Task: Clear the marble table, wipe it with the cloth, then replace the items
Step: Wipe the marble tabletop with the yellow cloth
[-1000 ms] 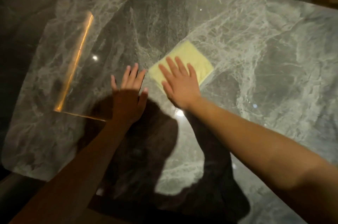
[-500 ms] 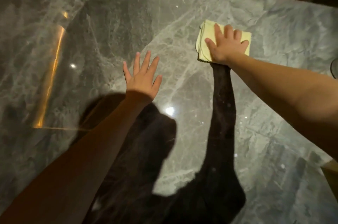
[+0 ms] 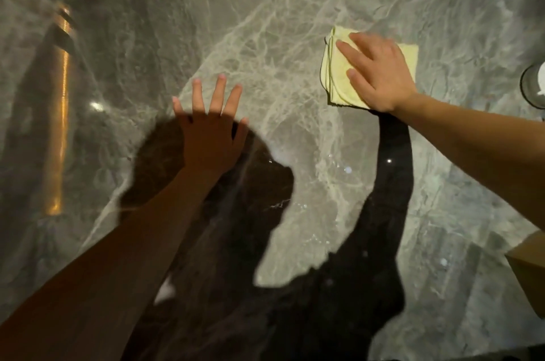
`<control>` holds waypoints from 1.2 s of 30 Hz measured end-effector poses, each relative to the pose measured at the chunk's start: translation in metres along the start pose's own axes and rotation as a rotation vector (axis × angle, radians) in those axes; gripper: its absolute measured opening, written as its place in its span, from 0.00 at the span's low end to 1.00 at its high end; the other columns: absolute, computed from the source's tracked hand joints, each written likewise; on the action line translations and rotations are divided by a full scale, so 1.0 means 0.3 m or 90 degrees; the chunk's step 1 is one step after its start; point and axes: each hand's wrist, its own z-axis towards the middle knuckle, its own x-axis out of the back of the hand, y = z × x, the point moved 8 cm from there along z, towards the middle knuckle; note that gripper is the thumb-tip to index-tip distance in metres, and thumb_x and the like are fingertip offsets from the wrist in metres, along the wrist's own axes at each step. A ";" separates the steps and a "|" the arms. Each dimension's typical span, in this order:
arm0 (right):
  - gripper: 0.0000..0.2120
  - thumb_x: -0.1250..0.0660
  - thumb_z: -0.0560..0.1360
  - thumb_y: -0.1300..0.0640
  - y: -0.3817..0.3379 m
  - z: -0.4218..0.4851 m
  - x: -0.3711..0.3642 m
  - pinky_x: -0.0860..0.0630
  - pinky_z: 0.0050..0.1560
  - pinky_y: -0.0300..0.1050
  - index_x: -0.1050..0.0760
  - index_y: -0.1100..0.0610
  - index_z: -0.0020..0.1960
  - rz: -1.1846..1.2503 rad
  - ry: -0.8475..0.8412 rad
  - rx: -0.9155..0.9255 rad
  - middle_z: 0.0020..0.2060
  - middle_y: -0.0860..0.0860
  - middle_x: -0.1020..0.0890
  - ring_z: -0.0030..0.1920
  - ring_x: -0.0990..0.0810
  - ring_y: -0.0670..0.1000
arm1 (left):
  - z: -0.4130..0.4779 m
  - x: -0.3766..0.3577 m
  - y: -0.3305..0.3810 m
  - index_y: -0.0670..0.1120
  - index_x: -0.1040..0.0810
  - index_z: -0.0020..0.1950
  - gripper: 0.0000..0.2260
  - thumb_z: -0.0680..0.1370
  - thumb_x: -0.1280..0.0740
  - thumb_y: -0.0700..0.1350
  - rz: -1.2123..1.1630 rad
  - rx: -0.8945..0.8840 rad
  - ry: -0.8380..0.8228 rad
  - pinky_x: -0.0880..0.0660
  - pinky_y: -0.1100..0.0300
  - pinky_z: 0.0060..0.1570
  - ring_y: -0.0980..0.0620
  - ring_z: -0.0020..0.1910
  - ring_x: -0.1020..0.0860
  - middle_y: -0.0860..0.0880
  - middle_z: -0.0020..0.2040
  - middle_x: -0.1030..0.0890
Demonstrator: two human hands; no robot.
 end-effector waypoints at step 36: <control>0.31 0.52 0.78 0.36 -0.782 -0.618 -0.209 0.58 0.75 0.61 0.52 0.45 0.78 0.077 -0.083 -0.110 0.79 0.49 0.49 0.78 0.53 0.55 | -0.310 0.006 -0.042 0.51 0.42 0.76 0.26 0.78 0.51 0.55 -0.064 -0.092 -0.076 0.59 0.36 0.70 0.47 0.78 0.51 0.50 0.78 0.45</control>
